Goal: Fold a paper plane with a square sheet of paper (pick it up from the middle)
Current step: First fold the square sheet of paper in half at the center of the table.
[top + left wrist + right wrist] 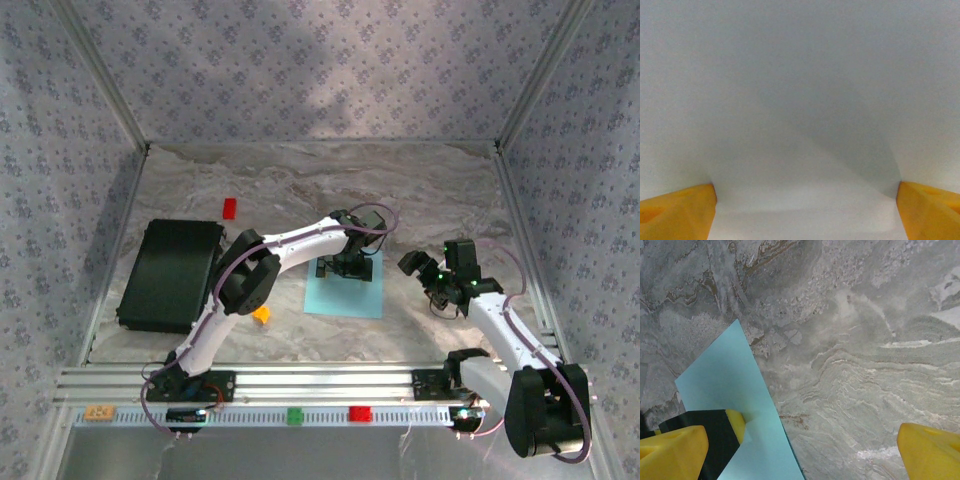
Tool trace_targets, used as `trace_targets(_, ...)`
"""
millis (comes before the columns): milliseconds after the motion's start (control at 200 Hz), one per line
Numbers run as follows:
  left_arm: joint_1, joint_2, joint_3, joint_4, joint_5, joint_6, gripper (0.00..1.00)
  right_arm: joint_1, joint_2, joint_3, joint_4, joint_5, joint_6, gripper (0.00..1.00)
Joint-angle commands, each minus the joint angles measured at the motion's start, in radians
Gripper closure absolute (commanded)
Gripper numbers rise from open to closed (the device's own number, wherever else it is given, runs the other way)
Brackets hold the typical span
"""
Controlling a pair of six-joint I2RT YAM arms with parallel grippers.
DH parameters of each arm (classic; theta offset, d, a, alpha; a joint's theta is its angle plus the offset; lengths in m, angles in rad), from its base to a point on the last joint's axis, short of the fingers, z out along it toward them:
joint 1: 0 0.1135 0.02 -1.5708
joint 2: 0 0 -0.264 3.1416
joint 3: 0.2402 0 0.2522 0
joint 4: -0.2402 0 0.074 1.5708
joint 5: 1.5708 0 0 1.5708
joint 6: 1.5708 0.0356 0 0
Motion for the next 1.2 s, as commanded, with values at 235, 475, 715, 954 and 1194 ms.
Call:
trace_targets(235, -0.014, 0.056, -0.021, -0.013, 0.022, 0.006, 0.09, -0.007, -0.021, 0.004, -0.041, 0.013, 0.016, 0.01)
trace_targets(475, -0.016, 0.055, -0.017, -0.018, 0.019, 0.008, 0.1, -0.006, -0.04, -0.002, -0.04, 0.016, 0.019, 0.01)
trace_targets(715, -0.018, 0.049, -0.015, -0.02, 0.014, 0.013, 0.12, -0.007, -0.046, 0.0, -0.037, 0.013, 0.019, 0.01)
trace_targets(954, -0.024, 0.009, -0.019, 0.018, 0.012, 0.057, 0.27, 0.003, -0.084, -0.007, 0.036, -0.023, 0.026, 0.01)
trace_targets(1194, -0.027, -0.086, -0.083, 0.107, -0.032, 0.081, 0.5, 0.022, -0.19, -0.025, 0.055, 0.044, 0.05, 0.01)
